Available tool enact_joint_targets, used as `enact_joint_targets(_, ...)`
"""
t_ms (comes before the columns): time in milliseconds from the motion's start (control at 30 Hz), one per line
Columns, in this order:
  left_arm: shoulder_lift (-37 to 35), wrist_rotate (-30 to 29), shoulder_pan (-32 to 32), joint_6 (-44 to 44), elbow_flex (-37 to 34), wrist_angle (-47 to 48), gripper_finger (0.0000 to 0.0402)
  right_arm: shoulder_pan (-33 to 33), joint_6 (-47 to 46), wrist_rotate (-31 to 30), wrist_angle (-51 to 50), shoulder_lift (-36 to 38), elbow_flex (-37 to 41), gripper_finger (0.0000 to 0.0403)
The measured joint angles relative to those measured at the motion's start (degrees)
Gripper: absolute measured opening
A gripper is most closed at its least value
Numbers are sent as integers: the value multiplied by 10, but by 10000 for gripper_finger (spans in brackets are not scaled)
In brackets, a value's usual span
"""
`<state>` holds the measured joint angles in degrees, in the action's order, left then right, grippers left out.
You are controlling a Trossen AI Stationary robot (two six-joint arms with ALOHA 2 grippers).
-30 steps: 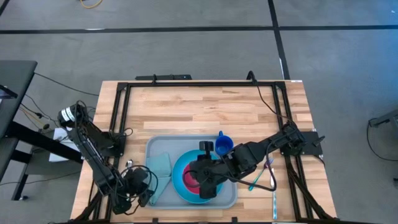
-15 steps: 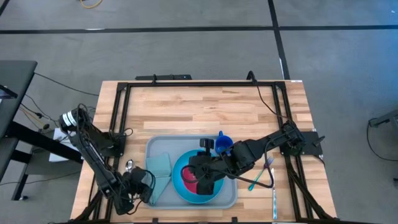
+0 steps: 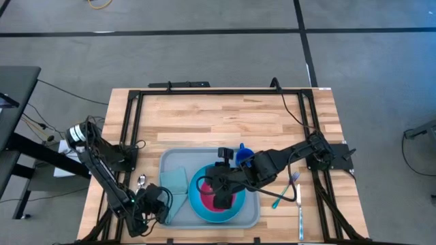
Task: Set up tray
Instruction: Adjust the green napkin on the gray tray
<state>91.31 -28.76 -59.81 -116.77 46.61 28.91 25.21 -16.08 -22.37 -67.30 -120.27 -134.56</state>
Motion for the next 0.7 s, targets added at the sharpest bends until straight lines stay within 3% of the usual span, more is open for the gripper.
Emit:
enact_joint_targets(367, 7, -31, 7, 55, 0, -20, 151, -10, 0, 0, 0, 0, 0, 102)
enact_joint_targets(700, 7, -13, 26, 254, 0, -114, 18, -11, 0, 0, 0, 0, 0, 102)
